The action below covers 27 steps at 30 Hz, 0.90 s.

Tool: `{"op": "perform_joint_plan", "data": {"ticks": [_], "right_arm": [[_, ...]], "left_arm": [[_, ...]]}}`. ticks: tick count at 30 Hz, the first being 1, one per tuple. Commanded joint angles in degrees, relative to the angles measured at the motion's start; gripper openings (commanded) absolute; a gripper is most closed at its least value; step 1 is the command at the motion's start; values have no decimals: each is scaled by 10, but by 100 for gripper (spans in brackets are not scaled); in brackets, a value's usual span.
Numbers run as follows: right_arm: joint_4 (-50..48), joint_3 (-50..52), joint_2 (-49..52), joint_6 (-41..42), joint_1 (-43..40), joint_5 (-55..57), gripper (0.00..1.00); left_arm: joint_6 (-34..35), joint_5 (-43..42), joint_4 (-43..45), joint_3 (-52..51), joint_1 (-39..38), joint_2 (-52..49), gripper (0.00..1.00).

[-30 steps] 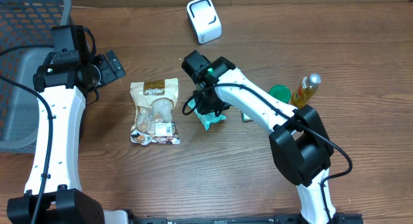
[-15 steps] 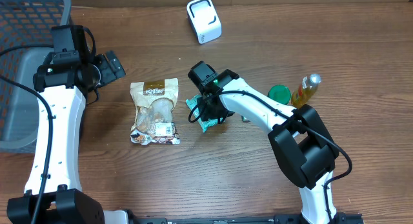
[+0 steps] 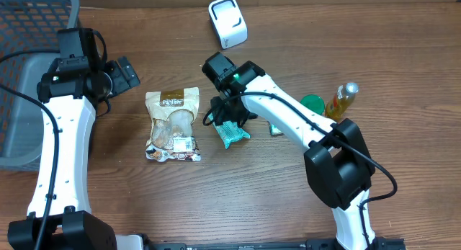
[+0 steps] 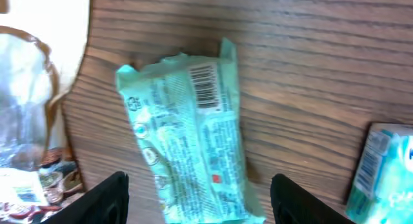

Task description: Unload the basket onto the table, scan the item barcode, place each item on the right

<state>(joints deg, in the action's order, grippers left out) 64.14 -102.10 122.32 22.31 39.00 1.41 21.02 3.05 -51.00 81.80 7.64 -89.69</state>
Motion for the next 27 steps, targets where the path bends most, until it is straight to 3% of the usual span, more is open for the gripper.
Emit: {"op": "perform_joint_plan", "data": {"ticks": [1,5,7,10,13,21,23,25,27], "right_arm": [[14,-6,1,1,5,-15,66],[11,-6,1,3,6,-15,43],[11,-6,1,4,6,-15,38],[12,-6,1,3,6,-16,39],[6,-6,1,3,6,-50,52],[-6,-6,2,-1,6,-65,57],[-6,-6,2,-1,6,-64,49],[-6,-6,2,-1,6,-64,33],[-5,-6,2,-1,6,-64,27]], "left_arm": [[-2,3,2,4,5,-3,99],[-2,3,2,4,5,-3,100],[-2,3,2,4,5,-3,99],[-2,3,2,4,5,-3,100],[-2,3,2,4,5,-3,99],[-2,3,2,4,5,-3,100],[-2,3,2,4,5,-3,99],[-2,3,2,4,5,-3,100],[-2,3,2,4,5,-3,100]]}}
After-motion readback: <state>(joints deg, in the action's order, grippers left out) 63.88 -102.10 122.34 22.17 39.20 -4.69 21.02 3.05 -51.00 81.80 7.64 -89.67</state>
